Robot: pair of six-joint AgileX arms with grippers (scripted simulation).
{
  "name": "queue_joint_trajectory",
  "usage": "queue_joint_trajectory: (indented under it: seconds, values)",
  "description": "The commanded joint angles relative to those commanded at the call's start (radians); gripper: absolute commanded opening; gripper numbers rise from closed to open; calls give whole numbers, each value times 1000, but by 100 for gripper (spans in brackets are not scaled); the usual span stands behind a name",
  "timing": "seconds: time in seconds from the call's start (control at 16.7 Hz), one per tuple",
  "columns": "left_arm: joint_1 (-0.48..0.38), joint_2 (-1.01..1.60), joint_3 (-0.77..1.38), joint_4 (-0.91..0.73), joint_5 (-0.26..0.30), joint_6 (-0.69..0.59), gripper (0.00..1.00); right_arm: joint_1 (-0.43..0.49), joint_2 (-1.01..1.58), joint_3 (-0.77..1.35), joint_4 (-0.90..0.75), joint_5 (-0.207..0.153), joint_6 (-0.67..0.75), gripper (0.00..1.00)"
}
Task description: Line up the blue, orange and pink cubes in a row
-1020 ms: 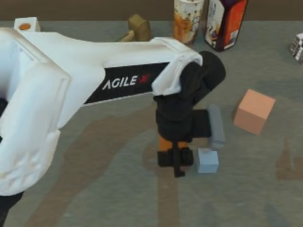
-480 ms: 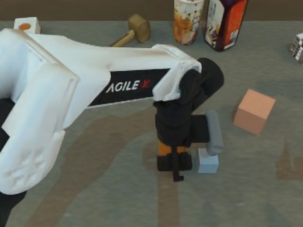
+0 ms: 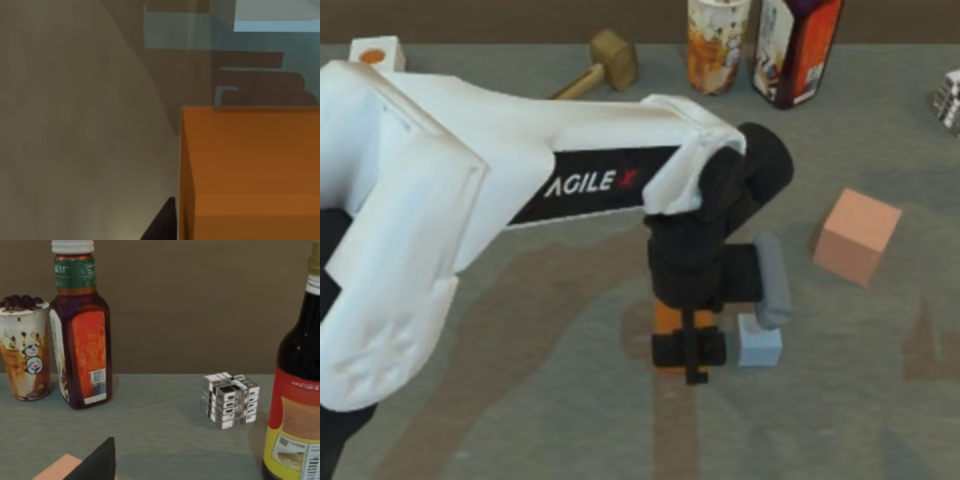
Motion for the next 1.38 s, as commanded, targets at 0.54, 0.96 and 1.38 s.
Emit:
queue_joint_trajectory:
  seconds: [0.54,0.96,1.38]
  values:
    - [0,0,0,0,0,0,100,0,0,0,0,0,0,100]
    - [7,-29,78,-104,2,4,100,0,0,0,0,0,0,100]
    - [22,-71,169,-240,-1,0,100,0,0,0,0,0,0,100]
